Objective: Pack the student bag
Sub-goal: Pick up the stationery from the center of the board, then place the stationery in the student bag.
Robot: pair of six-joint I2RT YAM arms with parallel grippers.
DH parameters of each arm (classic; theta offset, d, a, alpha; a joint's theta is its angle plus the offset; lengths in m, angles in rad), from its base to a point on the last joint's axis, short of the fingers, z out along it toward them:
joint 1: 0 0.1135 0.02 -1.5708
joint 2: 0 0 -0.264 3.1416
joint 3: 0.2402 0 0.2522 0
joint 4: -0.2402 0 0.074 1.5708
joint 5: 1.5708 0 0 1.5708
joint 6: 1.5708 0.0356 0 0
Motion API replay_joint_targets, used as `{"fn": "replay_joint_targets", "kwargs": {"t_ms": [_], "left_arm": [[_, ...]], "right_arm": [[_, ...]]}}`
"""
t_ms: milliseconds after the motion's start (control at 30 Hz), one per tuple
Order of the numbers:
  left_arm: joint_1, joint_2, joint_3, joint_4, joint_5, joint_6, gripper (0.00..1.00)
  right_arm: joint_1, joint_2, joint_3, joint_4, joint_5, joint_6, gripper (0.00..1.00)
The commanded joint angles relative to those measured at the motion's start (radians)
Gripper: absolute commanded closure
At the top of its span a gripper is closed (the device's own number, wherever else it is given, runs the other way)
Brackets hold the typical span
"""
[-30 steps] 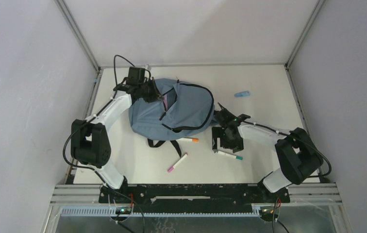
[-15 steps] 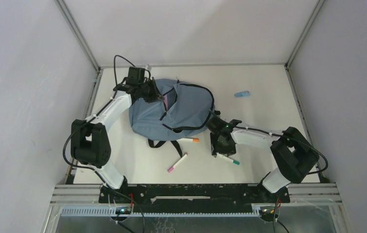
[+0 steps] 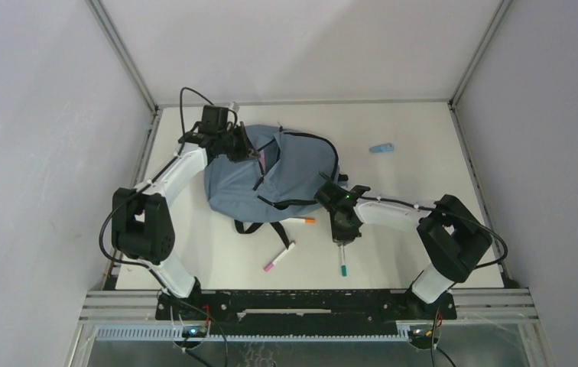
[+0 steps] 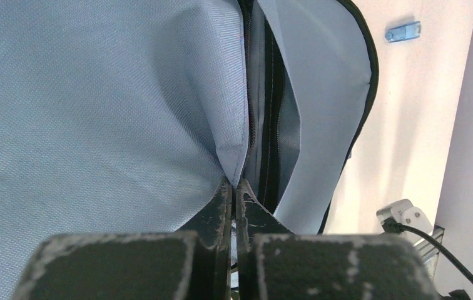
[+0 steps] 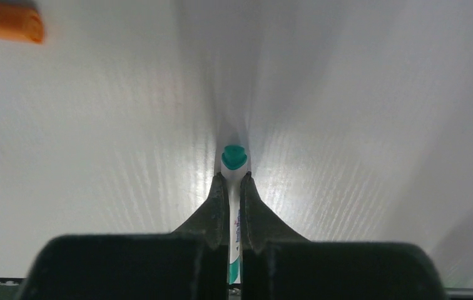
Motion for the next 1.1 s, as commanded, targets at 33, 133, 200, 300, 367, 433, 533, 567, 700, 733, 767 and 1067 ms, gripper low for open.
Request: {"fn": "replay_joint_targets", "kwargs": {"t_ms": [33,133,200,300,367,433,533,567,700,733,767,1067], "left_arm": [[0.000,-0.020,-0.013,0.032,0.074,-0.020,1.00],[0.000,-0.016,-0.011,0.029,0.083,-0.013,1.00],[0.000,-0.015,-0.011,0.026,0.089,-0.011,1.00],[0.000,-0.018,-0.016,0.027,0.094,-0.010,1.00],[0.000,-0.021,-0.020,0.026,0.095,-0.009,1.00],[0.000,-0.023,-0.026,0.027,0.096,-0.009,1.00],[0.000,-0.023,-0.033,0.027,0.099,-0.005,1.00],[-0.001,-0.024,-0.035,0.026,0.101,0.000,1.00],[0.000,-0.026,-0.037,0.021,0.105,0.012,1.00],[0.000,-0.027,-0.036,0.019,0.105,0.015,1.00],[0.000,-0.027,-0.035,0.019,0.106,0.015,1.00],[0.007,-0.040,-0.038,0.021,0.117,0.012,1.00]], "right_arm": [[-0.018,-0.034,0.152,0.013,0.006,-0.017,1.00],[-0.041,-0.087,0.244,0.068,-0.003,-0.005,1.00],[-0.074,-0.110,0.293,0.142,-0.048,0.019,1.00],[-0.153,-0.118,0.322,0.297,-0.175,0.094,1.00],[-0.184,-0.105,0.361,0.397,-0.200,0.140,1.00],[-0.195,-0.071,0.421,0.434,-0.171,0.164,1.00],[-0.198,0.037,0.538,0.471,-0.157,0.189,1.00],[-0.193,0.078,0.588,0.465,-0.151,0.194,1.00],[-0.170,0.236,0.739,0.459,-0.134,0.230,1.00],[-0.162,0.268,0.762,0.466,-0.133,0.240,1.00],[-0.154,0.298,0.778,0.471,-0.100,0.251,1.00],[-0.101,0.469,0.838,0.437,-0.099,0.269,1.00]]}}
